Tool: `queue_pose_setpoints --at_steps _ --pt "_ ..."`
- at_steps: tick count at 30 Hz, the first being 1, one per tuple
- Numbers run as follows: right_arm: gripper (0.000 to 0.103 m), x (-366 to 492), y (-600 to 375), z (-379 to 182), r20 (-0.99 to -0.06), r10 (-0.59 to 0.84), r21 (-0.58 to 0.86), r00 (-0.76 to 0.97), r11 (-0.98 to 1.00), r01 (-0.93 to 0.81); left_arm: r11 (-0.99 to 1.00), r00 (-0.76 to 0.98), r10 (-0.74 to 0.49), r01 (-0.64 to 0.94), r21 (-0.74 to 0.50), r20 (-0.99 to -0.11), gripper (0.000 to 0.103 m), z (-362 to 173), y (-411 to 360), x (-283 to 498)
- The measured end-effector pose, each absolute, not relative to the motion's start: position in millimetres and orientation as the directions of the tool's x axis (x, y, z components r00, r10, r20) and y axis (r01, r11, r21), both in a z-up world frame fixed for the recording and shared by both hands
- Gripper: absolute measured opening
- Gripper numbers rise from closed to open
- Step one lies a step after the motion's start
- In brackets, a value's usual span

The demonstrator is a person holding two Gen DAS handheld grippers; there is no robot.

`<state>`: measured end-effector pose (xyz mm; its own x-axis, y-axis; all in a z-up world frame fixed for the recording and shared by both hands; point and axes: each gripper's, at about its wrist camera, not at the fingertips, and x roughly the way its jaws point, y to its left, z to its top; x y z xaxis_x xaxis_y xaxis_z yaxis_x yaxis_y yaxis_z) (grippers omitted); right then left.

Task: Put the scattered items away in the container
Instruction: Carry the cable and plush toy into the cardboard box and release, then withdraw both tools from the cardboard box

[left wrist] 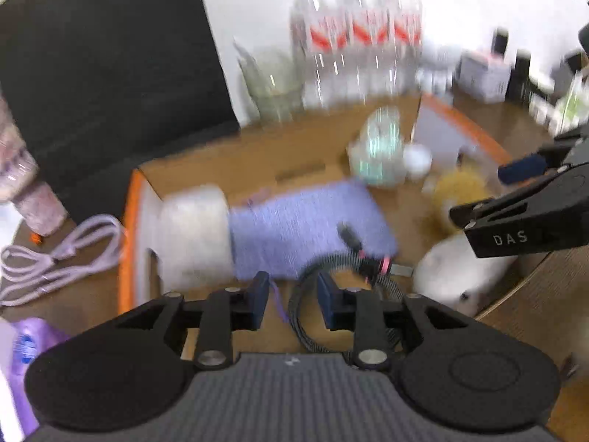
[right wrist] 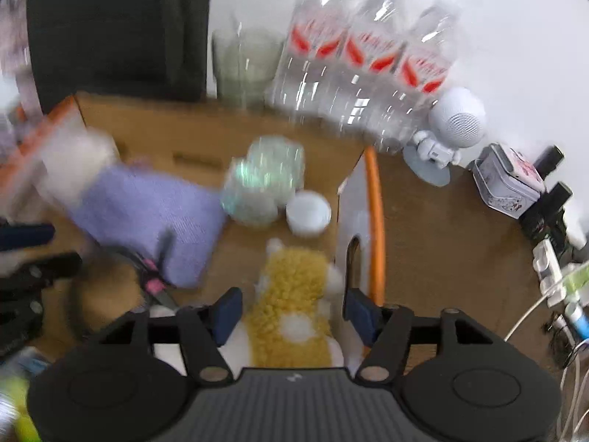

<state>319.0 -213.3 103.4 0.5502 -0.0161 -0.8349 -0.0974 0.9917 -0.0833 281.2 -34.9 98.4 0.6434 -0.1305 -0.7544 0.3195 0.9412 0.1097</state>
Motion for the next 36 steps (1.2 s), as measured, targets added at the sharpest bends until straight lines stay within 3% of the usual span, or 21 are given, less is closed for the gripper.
queue_pose_setpoints --at_steps 4,6,7,10,13,15,18,20,25,28,32,36 --pt "0.079 303.4 -222.5 161.5 -0.803 0.115 0.074 0.585 0.993 -0.094 0.955 0.684 -0.121 0.278 0.104 -0.72 0.043 150.5 -30.7 265.2" --pt "0.084 294.7 -224.0 185.3 -0.789 0.158 0.124 0.594 0.987 -0.097 0.963 0.694 -0.083 0.24 0.122 -0.715 0.059 170.2 -29.5 258.6" --pt "0.085 291.4 -224.2 193.3 -0.786 0.176 0.144 0.593 0.984 -0.101 0.967 0.689 -0.069 0.225 0.122 -0.721 0.061 177.7 -28.8 255.6" --pt "0.088 276.0 -222.1 205.7 -0.776 0.236 0.194 0.585 0.972 -0.134 0.98 0.654 -0.06 0.183 0.081 -0.754 0.064 185.1 -22.0 247.9" --pt "0.088 257.1 -218.8 203.2 -0.744 0.249 0.204 0.62 0.968 -0.144 0.99 0.664 -0.064 0.137 0.037 -0.745 0.077 182.6 -11.9 233.2" --pt "0.088 236.2 -216.2 194.9 -0.672 0.23 0.176 0.704 0.973 -0.15 0.996 0.728 -0.06 0.09 0.009 -0.683 0.089 177.4 -4.8 214.6" --pt "0.088 201.4 -210.6 166.2 -0.503 0.273 0.141 0.82 0.962 -0.233 0.998 0.876 -0.057 0.052 -0.023 -0.479 0.102 158.2 1.4 178.0" --pt "0.088 187.0 -204.8 144.3 -0.446 0.308 0.122 0.84 0.951 -0.284 0.999 0.921 -0.052 0.047 -0.023 -0.385 0.101 141.7 1.8 161.7" --pt "0.088 168.5 -198.8 124.5 -0.37 0.265 0.083 0.891 0.964 -0.253 0.992 0.933 -0.058 0.013 -0.128 -0.354 0.101 125.0 13.3 148.7" --pt "0.088 162.7 -199.7 127.2 -0.36 0.255 0.085 0.897 0.967 -0.241 0.993 0.939 -0.055 0.017 -0.114 -0.338 0.101 131.6 15.8 141.7" --pt "0.088 137.0 -205.5 138.4 -0.403 0.25 0.078 0.88 0.968 -0.239 0.999 0.94 -0.035 0.024 -0.037 -0.339 0.103 136.4 13.9 107.6" --pt "0.089 84.5 -223.0 142.5 -0.539 0.262 0.094 0.801 0.963 -0.251 0.988 0.917 -0.131 0.151 0.023 -0.377 0.103 118.5 4.8 36.6"
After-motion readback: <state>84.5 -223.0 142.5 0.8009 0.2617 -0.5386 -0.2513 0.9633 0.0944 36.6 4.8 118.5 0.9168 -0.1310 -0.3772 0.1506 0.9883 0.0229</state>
